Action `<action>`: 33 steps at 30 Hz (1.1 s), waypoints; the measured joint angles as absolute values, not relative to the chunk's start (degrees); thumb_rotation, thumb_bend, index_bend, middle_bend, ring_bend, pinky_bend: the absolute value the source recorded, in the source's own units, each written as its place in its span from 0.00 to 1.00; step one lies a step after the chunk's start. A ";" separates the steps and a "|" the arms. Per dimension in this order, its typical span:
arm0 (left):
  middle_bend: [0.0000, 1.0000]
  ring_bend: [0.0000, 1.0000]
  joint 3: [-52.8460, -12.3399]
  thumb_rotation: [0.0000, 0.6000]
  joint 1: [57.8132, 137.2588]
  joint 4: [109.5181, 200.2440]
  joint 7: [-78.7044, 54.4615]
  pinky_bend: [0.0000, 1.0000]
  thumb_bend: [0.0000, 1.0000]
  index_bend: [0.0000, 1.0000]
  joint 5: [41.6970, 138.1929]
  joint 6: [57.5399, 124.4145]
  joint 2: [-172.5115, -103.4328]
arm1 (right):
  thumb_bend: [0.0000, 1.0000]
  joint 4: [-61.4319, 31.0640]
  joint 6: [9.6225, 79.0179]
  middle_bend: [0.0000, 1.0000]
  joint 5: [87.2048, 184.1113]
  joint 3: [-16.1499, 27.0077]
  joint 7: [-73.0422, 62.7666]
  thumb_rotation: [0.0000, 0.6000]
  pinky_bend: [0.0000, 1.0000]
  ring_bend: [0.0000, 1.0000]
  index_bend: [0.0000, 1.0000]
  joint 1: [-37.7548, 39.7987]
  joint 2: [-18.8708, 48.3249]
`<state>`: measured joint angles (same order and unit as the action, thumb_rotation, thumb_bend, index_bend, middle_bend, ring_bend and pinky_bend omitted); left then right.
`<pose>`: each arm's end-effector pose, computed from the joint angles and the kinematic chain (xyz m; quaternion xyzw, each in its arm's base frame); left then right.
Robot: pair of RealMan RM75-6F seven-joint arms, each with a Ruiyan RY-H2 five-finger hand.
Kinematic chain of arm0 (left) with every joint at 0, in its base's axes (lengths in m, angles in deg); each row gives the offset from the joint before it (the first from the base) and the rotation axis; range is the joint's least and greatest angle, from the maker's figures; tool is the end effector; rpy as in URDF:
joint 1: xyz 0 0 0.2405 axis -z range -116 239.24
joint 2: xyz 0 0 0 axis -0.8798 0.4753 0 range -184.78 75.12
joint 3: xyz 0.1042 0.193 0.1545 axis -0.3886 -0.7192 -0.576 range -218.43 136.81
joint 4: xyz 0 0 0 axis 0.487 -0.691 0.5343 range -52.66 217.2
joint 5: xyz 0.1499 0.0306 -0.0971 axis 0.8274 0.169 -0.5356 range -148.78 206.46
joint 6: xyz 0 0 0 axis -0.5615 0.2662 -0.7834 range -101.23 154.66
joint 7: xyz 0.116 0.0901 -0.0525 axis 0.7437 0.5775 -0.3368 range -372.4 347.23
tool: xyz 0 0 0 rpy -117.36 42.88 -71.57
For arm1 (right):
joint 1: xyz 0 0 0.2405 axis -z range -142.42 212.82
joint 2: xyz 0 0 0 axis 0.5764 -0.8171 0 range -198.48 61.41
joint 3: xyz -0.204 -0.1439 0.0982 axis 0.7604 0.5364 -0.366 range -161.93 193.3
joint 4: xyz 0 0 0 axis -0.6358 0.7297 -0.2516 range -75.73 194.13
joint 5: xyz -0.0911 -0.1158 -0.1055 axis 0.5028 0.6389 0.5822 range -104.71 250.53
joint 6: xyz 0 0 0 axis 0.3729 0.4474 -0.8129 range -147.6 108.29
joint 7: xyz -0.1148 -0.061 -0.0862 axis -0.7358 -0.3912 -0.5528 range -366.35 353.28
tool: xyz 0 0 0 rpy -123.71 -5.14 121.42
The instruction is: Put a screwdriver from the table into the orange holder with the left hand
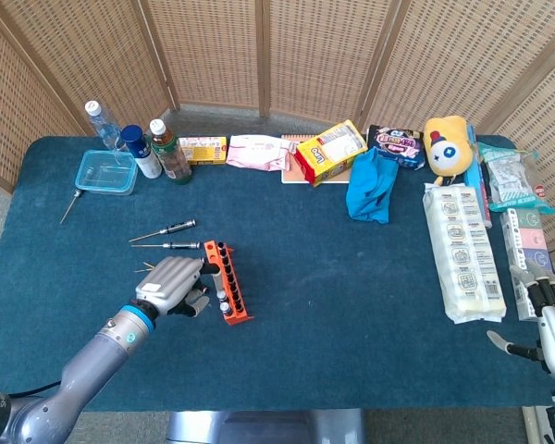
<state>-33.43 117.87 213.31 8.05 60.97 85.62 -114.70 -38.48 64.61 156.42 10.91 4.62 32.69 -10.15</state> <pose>-0.0723 0.2979 0.1066 -0.7172 -0.5286 -0.3306 0.3114 -0.3094 -0.1839 0.2199 0.5307 -0.4539 0.4339 0.5693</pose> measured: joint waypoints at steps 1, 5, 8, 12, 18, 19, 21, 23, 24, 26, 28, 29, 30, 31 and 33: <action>1.00 1.00 -33.17 1.00 117.71 213.43 7.71 0.96 0.41 0.44 61.41 85.69 -114.54 | 0.09 -38.49 64.55 0.04 156.44 10.93 4.58 1.00 0.01 0.06 0.13 32.67 -10.14; 1.00 1.00 -32.63 1.00 116.93 213.80 6.65 0.96 0.41 0.44 63.35 86.06 -114.06 | 0.09 -38.55 64.57 0.04 156.48 10.96 4.34 1.00 0.01 0.06 0.13 32.66 -10.07; 1.00 1.00 -32.60 1.00 116.33 213.67 5.92 0.96 0.41 0.44 64.59 85.89 -114.04 | 0.09 -38.58 64.58 0.04 156.47 10.98 4.30 1.00 0.01 0.06 0.13 32.68 -10.06; 1.00 1.00 -32.57 1.00 115.92 212.77 5.50 0.96 0.41 0.44 65.85 86.08 -115.22 | 0.09 -38.59 64.55 0.04 156.45 10.97 4.32 1.00 0.01 0.06 0.13 32.67 -10.07; 1.00 1.00 -33.24 1.00 116.30 211.54 7.54 0.96 0.41 0.44 65.89 86.73 -117.82 | 0.09 -38.55 64.53 0.04 156.38 10.92 4.65 1.00 0.01 0.06 0.13 32.68 -10.18; 1.00 1.00 -33.35 1.00 116.44 211.33 8.04 0.96 0.41 0.44 65.70 87.00 -118.43 | 0.09 -38.54 64.58 0.04 156.41 10.93 4.72 1.00 0.01 0.06 0.13 32.69 -10.20; 1.00 1.00 -33.59 1.00 116.77 210.94 9.28 0.96 0.41 0.44 65.12 87.81 -119.68 | 0.09 -38.53 64.66 0.04 156.45 10.92 4.83 1.00 0.01 0.06 0.13 32.73 -10.24; 1.00 1.00 -33.78 1.00 117.05 210.73 10.41 0.96 0.41 0.44 64.41 88.78 -120.72 | 0.09 -38.52 64.68 0.04 156.43 10.90 4.99 1.00 0.01 0.06 0.13 32.75 -10.30; 1.00 1.00 -33.83 1.00 117.13 210.64 10.73 0.96 0.41 0.44 64.11 89.13 -121.11 | 0.09 -38.50 64.66 0.04 156.43 10.90 5.03 1.00 0.01 0.06 0.13 32.74 -10.32; 1.00 1.00 -33.93 1.00 117.23 210.29 11.20 0.96 0.41 0.44 63.50 89.62 -121.74 | 0.09 -38.49 64.62 0.04 156.48 10.92 5.13 1.00 0.01 0.06 0.13 32.73 -10.34; 1.00 1.00 -33.93 1.00 117.26 209.92 11.35 0.96 0.41 0.44 63.05 89.79 -122.08 | 0.09 -38.50 64.65 0.04 156.51 10.93 5.15 1.00 0.01 0.06 0.13 32.75 -10.37; 1.00 1.00 -33.88 1.00 117.26 209.84 11.37 0.96 0.41 0.44 62.90 89.82 -122.15 | 0.09 -38.50 64.66 0.04 156.48 10.91 5.14 1.00 0.01 0.06 0.13 32.75 -10.37; 1.00 1.00 -33.79 1.00 117.25 209.79 11.37 0.96 0.41 0.44 62.77 89.85 -122.17 | 0.09 -38.49 64.66 0.04 156.44 10.90 5.16 1.00 0.01 0.06 0.13 32.76 -10.37; 1.00 1.00 -33.66 1.00 117.23 209.81 11.36 0.96 0.41 0.44 62.70 89.89 -122.09 | 0.09 -38.48 64.66 0.04 156.41 10.89 5.20 1.00 0.01 0.06 0.13 32.76 -10.36; 1.00 1.00 -33.45 1.00 117.17 210.03 11.31 0.96 0.41 0.44 62.70 89.98 -121.81 | 0.09 -38.46 64.64 0.04 156.35 10.86 5.25 1.00 0.01 0.06 0.13 32.76 -10.37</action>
